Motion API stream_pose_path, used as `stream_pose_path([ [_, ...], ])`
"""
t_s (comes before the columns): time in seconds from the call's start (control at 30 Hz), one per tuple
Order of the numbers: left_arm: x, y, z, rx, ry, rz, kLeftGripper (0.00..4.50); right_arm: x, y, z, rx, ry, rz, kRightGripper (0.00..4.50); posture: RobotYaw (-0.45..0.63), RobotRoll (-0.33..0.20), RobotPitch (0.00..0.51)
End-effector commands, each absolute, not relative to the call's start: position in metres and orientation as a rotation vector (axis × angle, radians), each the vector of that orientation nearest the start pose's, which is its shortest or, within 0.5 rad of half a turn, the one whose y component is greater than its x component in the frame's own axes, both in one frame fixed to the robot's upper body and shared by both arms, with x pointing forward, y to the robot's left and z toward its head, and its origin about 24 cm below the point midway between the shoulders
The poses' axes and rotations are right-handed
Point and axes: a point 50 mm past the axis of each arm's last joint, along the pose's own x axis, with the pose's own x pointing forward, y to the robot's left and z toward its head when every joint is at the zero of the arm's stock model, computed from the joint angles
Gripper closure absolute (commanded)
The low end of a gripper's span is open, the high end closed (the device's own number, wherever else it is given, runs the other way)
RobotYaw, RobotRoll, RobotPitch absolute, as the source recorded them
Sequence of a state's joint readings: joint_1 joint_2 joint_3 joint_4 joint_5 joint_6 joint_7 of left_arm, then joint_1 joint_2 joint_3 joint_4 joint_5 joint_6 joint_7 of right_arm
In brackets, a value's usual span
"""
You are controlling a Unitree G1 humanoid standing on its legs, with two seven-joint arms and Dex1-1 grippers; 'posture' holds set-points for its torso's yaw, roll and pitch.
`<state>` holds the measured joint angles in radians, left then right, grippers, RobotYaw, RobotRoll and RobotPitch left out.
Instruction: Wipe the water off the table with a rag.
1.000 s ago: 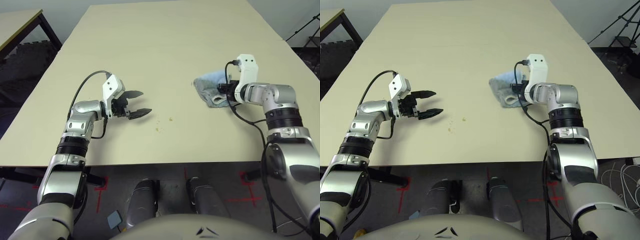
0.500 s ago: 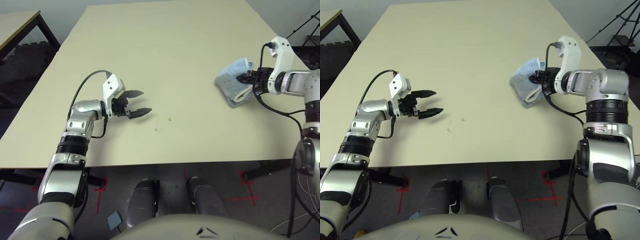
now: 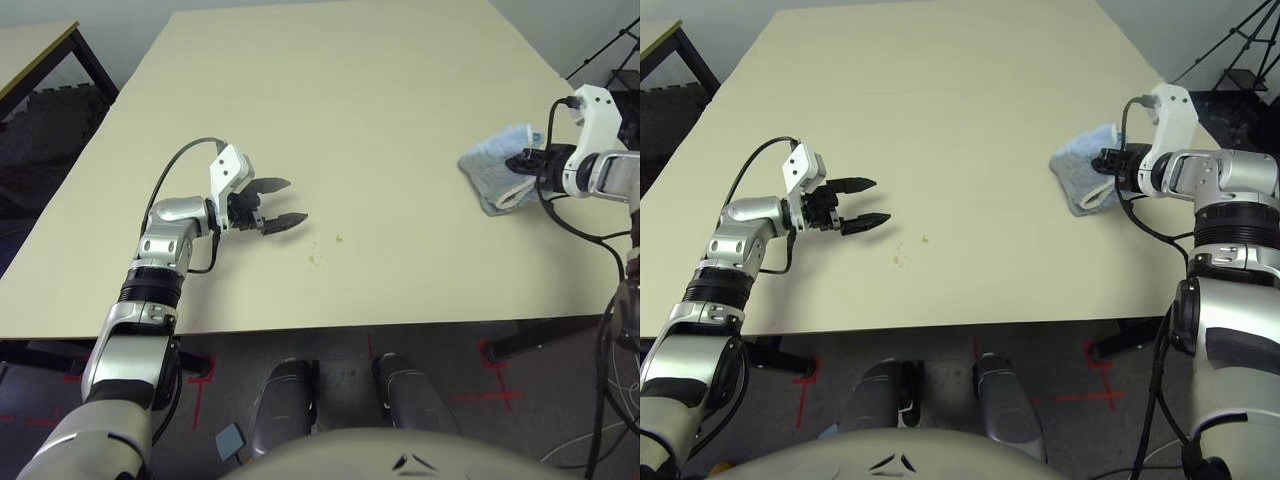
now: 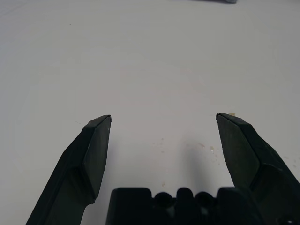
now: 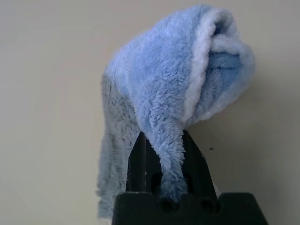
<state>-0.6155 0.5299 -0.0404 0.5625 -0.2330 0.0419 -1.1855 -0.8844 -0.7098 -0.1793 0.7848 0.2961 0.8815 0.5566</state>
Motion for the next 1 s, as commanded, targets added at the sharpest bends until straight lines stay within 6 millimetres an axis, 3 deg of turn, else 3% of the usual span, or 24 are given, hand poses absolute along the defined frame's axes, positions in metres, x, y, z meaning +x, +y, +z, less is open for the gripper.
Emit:
stream_pose_path([
  [0.03, 0.333, 0.208, 0.118, 0.28, 0.148, -1.079, 0.0, 0.349, -0.315, 0.141, 0.177, 0.596, 0.074, 4.46, -0.21, 0.0, 0.104],
  [0.17, 0.333, 0.209, 0.118, 0.282, 0.149, -1.077, 0.0, 0.349, -0.317, 0.133, 0.133, 0.607, 0.038, 4.46, -0.21, 0.0, 0.105],
  [0.3, 0.334, 0.21, 0.119, 0.285, 0.148, -1.072, 0.0, 0.351, -0.321, 0.136, 0.002, 0.572, 0.028, 3.24, -0.21, 0.0, 0.105],
  [0.57, 0.335, 0.212, 0.122, 0.276, 0.128, -1.046, 0.0, 0.347, -0.33, 0.165, -0.131, 0.492, 0.093, 0.23, -0.21, 0.0, 0.106],
  [0.6, 0.336, 0.213, 0.123, 0.272, 0.122, -1.038, 0.0, 0.345, -0.332, 0.17, -0.147, 0.481, 0.107, 0.02, -0.21, 0.0, 0.106],
  [0.83, 0.344, 0.221, 0.137, 0.195, 0.011, -0.883, 0.0, 0.34, -0.347, 0.192, -0.154, 0.268, 0.077, 0.02, -0.21, 0.0, 0.113],
  [1.0, 0.352, 0.241, 0.149, 0.129, -0.1, -0.614, 0.0, 0.339, -0.345, 0.182, -0.074, 0.031, 0.069, 0.02, -0.19, 0.0, 0.126],
])
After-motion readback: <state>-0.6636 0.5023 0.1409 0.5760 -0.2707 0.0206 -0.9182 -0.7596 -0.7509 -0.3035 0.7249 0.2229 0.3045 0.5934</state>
